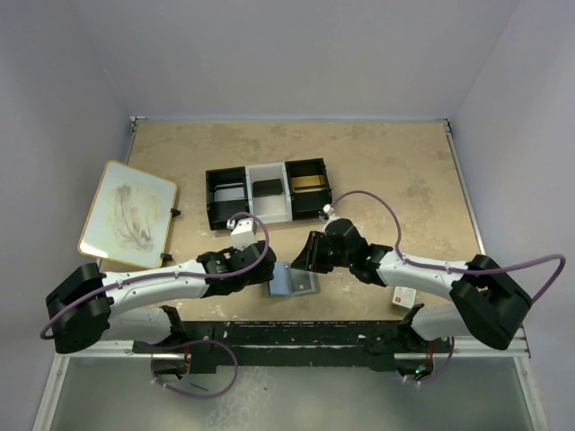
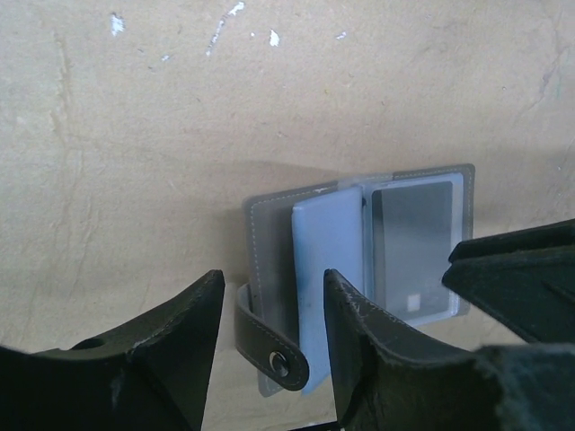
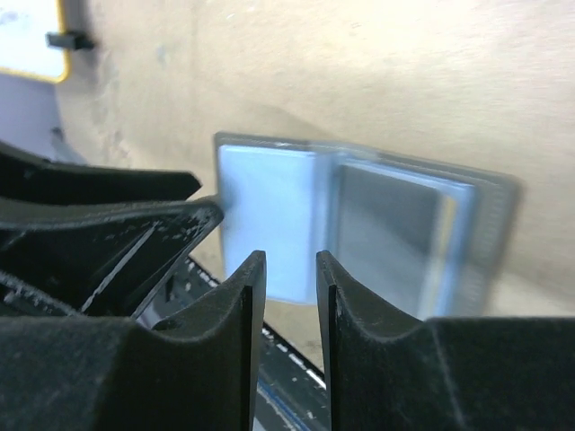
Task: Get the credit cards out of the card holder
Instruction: Remove the credit card from the card holder.
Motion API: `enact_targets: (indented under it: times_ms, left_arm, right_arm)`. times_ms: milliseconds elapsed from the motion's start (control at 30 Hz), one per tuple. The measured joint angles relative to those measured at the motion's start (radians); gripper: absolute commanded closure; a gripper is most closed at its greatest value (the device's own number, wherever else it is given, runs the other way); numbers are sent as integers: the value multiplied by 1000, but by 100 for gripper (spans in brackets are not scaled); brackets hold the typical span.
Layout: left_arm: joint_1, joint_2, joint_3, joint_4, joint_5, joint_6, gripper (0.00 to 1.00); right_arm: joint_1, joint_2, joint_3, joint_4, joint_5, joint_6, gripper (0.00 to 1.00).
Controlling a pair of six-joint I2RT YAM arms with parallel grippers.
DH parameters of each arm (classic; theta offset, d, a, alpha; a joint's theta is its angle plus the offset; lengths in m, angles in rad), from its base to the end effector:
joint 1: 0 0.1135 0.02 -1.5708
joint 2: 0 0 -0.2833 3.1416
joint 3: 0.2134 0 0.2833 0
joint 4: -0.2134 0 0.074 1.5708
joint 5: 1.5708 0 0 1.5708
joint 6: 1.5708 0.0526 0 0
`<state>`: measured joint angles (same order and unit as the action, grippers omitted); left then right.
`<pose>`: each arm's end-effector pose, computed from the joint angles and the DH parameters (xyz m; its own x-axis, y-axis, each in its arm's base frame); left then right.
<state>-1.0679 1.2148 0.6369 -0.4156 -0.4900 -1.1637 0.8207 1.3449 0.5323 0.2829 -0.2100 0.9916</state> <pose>0.1430 -0.2086 0.1771 -0.7561 -0.3064 -0.5782 -0.1138 0.9317 -0.3450 0.1956 0.2260 0.1664 -0.8900 0.2455 -0.3842 -0.1705 0.6023 0.7799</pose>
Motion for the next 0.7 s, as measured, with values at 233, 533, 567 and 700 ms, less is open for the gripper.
enact_targets:
  times_ms: [233, 533, 567, 700]
  left_arm:
    - [0, 60, 1, 54, 42, 24, 66]
    - [0, 118, 1, 55, 47, 24, 81]
    - [0, 120, 1, 56, 48, 24, 82]
    - [0, 125, 1, 58, 50, 24, 86]
  right_arm:
    - [-39, -56, 4, -167, 97, -18, 67]
    - [-48, -55, -4, -192, 95, -32, 67]
    - [-48, -55, -4, -195, 95, -36, 67]
    - [-48, -36, -4, -219, 100, -53, 67]
